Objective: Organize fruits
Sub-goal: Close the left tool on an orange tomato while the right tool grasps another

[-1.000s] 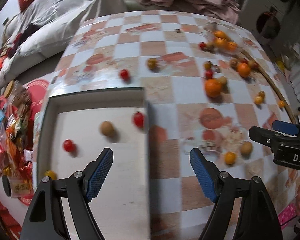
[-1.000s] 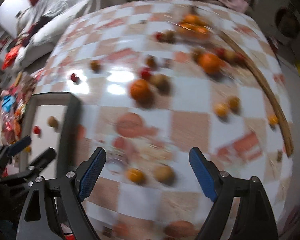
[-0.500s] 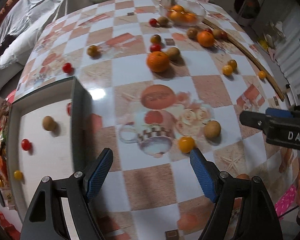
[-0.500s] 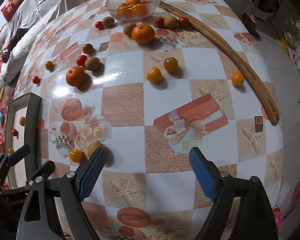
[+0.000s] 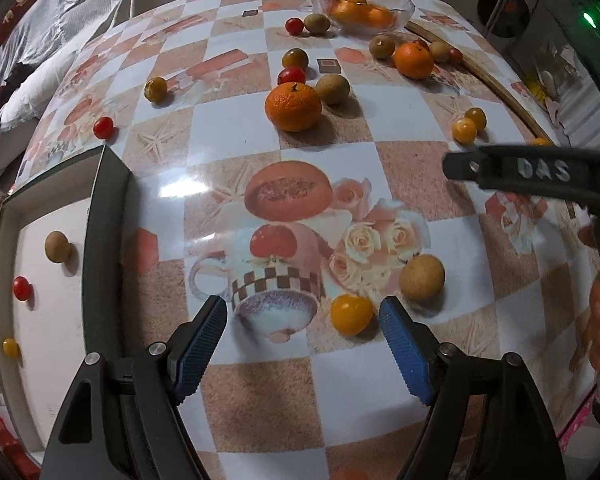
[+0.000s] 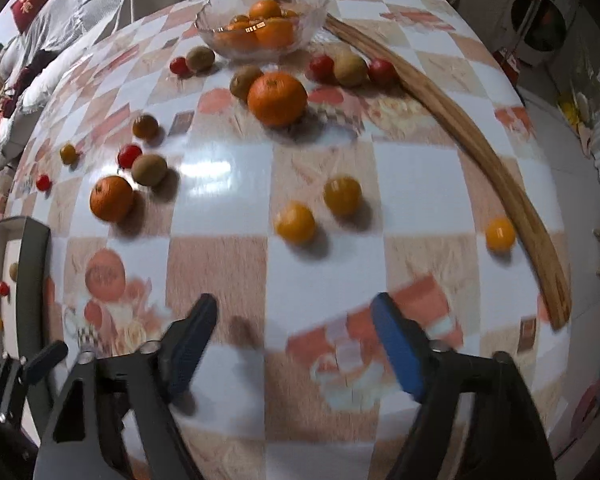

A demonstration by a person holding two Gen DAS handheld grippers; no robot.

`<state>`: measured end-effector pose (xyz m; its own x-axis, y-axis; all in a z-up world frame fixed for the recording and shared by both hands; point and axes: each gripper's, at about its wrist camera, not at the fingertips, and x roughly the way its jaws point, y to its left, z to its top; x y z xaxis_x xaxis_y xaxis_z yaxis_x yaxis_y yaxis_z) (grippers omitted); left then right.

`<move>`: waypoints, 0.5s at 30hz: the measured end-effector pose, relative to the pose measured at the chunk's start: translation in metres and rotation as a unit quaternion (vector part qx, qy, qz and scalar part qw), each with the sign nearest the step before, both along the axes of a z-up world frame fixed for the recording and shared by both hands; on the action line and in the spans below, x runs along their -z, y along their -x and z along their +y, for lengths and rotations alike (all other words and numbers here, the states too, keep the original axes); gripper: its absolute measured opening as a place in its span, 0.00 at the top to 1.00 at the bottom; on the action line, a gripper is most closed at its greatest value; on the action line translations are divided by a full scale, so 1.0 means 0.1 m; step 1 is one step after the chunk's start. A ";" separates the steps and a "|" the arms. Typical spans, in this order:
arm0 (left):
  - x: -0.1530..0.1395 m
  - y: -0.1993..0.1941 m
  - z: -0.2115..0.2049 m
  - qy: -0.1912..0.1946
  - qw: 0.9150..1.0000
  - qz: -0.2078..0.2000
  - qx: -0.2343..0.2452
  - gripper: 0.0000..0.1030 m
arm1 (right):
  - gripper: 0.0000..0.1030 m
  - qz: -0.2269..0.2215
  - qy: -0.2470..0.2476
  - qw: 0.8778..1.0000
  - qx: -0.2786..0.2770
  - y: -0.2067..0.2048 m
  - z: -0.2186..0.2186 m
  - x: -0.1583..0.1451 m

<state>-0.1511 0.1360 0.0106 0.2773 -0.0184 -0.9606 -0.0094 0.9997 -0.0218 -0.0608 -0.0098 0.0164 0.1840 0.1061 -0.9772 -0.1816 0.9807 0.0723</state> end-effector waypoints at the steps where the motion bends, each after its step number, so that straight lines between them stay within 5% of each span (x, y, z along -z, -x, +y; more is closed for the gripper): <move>1: 0.00 -0.01 -0.01 0.000 1.000 0.000 -0.002 0.27 | 0.29 -0.004 0.001 1.000 -0.003 -0.05 0.02 0.00; 2: 0.01 -0.03 -0.02 0.001 1.000 0.002 -0.003 0.38 | 0.32 -0.007 0.002 1.000 -0.005 -0.09 0.05 0.01; 6: 0.04 -0.04 -0.06 0.000 1.000 0.009 -0.008 0.43 | 0.38 -0.015 0.002 1.000 -0.006 -0.21 0.10 0.03; 10: 0.03 -0.03 -0.07 0.004 1.000 0.007 -0.012 0.51 | 0.55 -0.028 0.007 0.999 -0.015 -0.25 0.16 0.03; 13: 0.01 -0.03 -0.12 0.017 1.000 0.004 -0.008 0.69 | 0.75 -0.035 0.011 0.999 -0.017 -0.26 0.15 0.02; 15: -0.01 -0.02 -0.15 0.033 0.999 0.003 -0.003 0.80 | 0.78 -0.034 0.003 0.999 -0.009 -0.27 0.09 0.01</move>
